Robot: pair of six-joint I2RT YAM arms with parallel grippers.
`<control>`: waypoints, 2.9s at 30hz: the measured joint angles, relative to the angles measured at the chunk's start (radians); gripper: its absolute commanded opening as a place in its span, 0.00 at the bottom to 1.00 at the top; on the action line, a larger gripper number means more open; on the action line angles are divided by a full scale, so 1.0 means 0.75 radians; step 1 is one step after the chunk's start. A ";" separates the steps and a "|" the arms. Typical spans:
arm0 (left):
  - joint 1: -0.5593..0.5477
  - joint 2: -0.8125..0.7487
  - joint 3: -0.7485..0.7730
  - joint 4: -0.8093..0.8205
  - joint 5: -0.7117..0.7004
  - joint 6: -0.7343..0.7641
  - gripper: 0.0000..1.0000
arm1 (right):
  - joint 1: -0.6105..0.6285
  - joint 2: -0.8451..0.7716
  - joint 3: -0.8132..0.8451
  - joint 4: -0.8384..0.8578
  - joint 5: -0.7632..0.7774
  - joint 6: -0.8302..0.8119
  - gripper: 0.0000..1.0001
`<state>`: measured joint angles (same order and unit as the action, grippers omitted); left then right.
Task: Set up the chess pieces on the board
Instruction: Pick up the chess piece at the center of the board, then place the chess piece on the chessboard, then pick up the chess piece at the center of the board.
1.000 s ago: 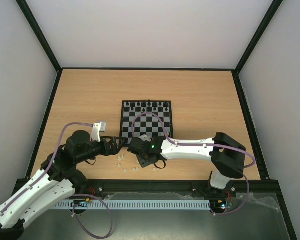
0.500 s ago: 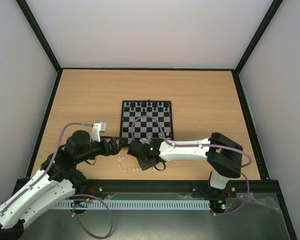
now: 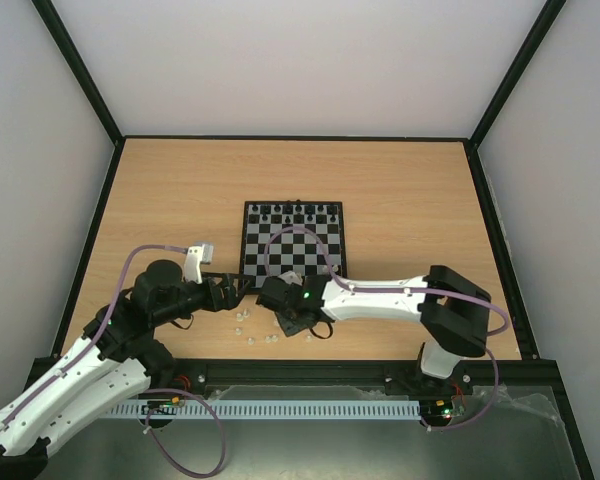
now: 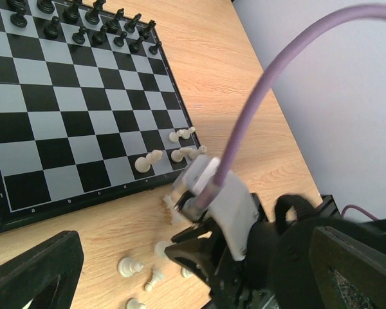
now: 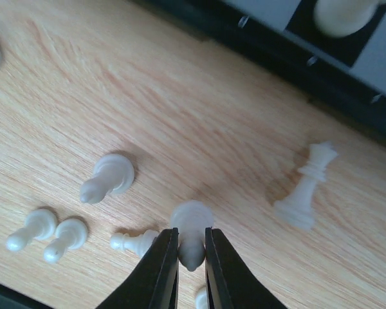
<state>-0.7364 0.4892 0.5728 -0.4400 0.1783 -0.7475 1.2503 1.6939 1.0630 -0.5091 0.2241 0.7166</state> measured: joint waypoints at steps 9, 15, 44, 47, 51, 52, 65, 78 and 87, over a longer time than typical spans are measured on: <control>0.000 0.035 0.000 0.011 -0.001 0.004 0.99 | -0.206 -0.239 -0.006 -0.030 0.018 -0.065 0.14; 0.000 0.079 0.000 0.033 0.001 0.011 0.99 | -0.367 -0.208 0.033 -0.053 0.011 -0.158 0.14; 0.000 0.147 0.000 0.070 -0.001 0.034 0.99 | -0.475 0.062 0.107 0.000 -0.067 -0.310 0.22; 0.000 0.153 0.000 0.071 -0.002 0.034 0.99 | -0.478 0.064 0.107 0.005 -0.069 -0.315 0.24; 0.000 0.165 0.000 0.071 -0.004 0.034 0.99 | -0.480 0.063 0.107 0.011 -0.077 -0.318 0.26; 0.000 0.168 0.000 0.071 -0.004 0.034 0.99 | -0.480 0.061 0.107 0.014 -0.083 -0.319 0.26; 0.000 0.202 0.039 0.091 -0.009 0.054 0.99 | -0.480 -0.371 0.076 0.028 -0.171 -0.325 0.47; 0.003 0.448 0.158 0.204 -0.110 0.069 0.99 | -0.480 -0.828 -0.175 0.105 -0.276 -0.289 0.99; 0.003 0.504 0.151 0.324 -0.241 0.037 0.99 | -0.480 -0.851 -0.199 0.126 -0.364 -0.285 0.99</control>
<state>-0.7345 0.8669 0.6861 -0.1970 -0.0025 -0.7200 0.8902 1.0554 0.9134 -0.4149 -0.0490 0.5030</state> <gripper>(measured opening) 0.991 0.986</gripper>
